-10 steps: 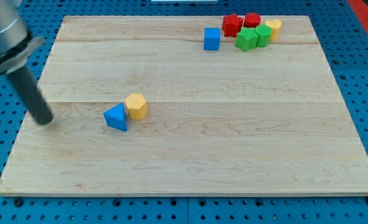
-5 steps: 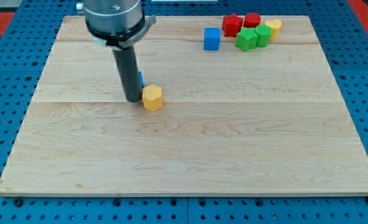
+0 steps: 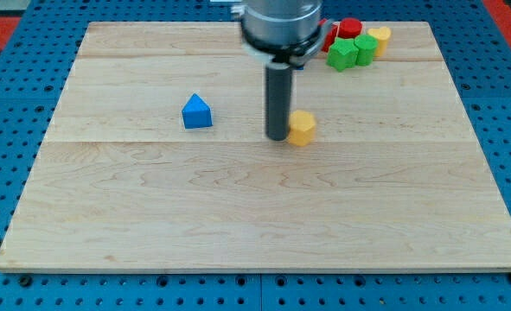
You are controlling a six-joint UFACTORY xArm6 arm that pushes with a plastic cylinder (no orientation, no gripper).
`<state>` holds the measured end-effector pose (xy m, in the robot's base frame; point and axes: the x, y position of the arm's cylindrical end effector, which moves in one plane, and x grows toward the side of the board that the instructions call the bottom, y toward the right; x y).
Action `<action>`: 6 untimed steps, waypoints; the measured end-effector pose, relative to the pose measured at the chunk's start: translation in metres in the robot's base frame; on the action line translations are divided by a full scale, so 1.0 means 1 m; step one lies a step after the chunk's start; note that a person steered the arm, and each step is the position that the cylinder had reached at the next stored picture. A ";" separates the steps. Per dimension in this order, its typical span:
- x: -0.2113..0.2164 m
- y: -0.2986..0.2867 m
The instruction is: Push the yellow hexagon and blue triangle into the group of blocks
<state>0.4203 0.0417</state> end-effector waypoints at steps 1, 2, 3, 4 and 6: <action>-0.018 0.040; 0.021 0.043; 0.005 0.084; -0.047 0.078; -0.007 0.062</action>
<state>0.4138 0.1033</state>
